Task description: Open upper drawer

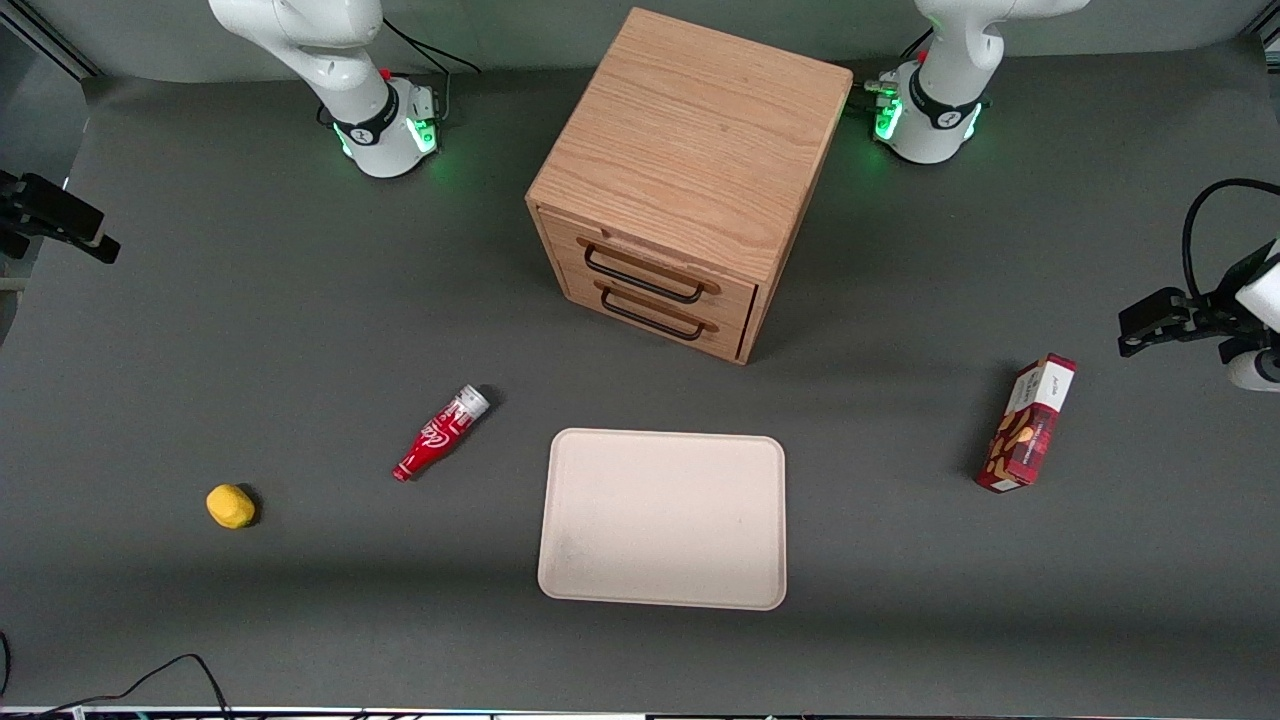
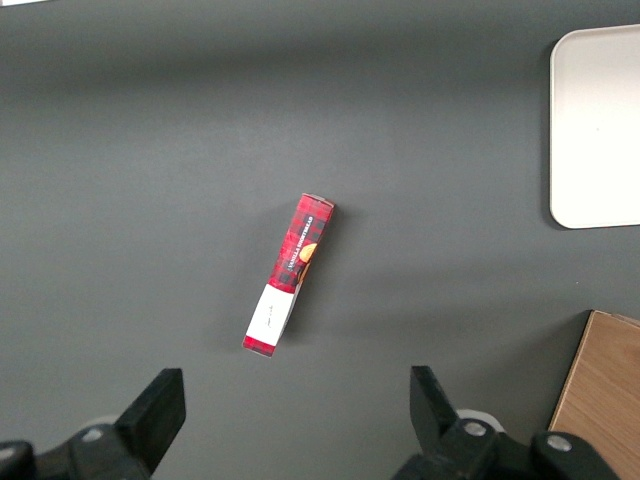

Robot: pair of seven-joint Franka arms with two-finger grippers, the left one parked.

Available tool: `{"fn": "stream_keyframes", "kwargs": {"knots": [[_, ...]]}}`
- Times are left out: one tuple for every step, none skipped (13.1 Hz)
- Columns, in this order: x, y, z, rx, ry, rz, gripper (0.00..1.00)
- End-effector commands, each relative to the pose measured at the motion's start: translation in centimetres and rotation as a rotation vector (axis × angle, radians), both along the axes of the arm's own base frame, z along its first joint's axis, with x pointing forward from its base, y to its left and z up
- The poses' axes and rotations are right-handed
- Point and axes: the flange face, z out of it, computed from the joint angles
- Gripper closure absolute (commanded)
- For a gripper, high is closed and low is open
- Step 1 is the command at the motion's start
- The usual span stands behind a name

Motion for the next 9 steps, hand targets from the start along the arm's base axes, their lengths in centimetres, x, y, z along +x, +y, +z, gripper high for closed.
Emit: {"fn": "stream_keyframes", "kwargs": {"knots": [[0.1,0.4,0.0,-0.029,0.016,0.025,0.0],[0.1,0.4,0.0,-0.029,0.018,0.025,0.0],[0.2,0.4,-0.1,-0.03,0.018,0.024,0.0],[0.2,0.4,-0.4,-0.028,0.026,0.022,0.0],[0.1,0.4,-0.8,-0.027,0.044,0.03,0.0],[0.1,1.0,-0.9,-0.024,0.049,0.044,0.0],[0.1,2.4,-1.2,-0.022,0.059,0.085,0.0],[-0.1,3.7,-1.9,-0.02,0.082,0.171,0.0],[-0.1,4.8,-2.4,-0.018,0.095,0.248,0.0]]}}
